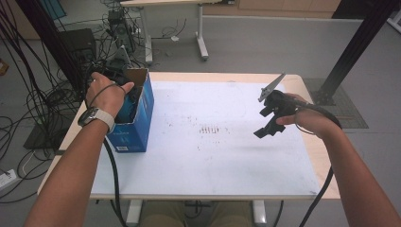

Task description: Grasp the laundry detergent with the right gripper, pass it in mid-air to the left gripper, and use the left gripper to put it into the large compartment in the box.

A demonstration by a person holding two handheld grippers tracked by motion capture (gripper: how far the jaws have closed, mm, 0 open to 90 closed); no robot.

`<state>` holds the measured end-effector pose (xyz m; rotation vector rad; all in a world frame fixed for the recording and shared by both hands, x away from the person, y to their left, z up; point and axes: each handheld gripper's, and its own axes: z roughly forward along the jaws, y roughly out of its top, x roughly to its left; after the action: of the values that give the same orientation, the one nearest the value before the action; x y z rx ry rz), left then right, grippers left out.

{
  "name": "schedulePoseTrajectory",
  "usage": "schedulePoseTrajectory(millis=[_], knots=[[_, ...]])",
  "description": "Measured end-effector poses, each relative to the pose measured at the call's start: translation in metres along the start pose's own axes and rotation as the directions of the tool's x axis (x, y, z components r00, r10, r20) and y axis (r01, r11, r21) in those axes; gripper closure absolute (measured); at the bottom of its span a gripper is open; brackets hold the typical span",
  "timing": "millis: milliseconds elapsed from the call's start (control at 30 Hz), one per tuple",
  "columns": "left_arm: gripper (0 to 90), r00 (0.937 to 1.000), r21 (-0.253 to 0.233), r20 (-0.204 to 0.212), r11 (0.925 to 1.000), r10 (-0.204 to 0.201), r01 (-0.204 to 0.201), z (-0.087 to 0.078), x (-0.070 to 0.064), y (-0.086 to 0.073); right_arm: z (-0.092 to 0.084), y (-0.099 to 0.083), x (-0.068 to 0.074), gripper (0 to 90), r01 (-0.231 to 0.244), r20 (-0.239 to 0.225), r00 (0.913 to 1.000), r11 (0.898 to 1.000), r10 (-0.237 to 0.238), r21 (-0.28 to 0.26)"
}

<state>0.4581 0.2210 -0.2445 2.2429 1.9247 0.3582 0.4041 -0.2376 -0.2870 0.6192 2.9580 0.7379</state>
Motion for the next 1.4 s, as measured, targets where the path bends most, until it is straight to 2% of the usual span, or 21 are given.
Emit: schedulePoseTrajectory(millis=[333,1000,1400], knots=[[37.7,1.0,0.015,0.002,0.9999,-0.001,0.001,0.011,0.001,-0.003,0.001,-0.001,0.001,5.8,-0.005,-0.002,1.0,1.0,0.005,0.004],[37.7,0.9997,0.048,0.002,0.9986,0.023,-0.023,0.034,0.002,-0.009,0.003,-0.002,0.001,5.8,-0.009,-0.006,0.9999,1.0,0.009,0.005],[37.6,0.9997,0.039,0.005,0.9989,0.024,-0.025,0.035,0.003,-0.009,0.004,-0.004,0.001,5.8,-0.015,-0.007,0.9999,1.0,0.015,0.006]])
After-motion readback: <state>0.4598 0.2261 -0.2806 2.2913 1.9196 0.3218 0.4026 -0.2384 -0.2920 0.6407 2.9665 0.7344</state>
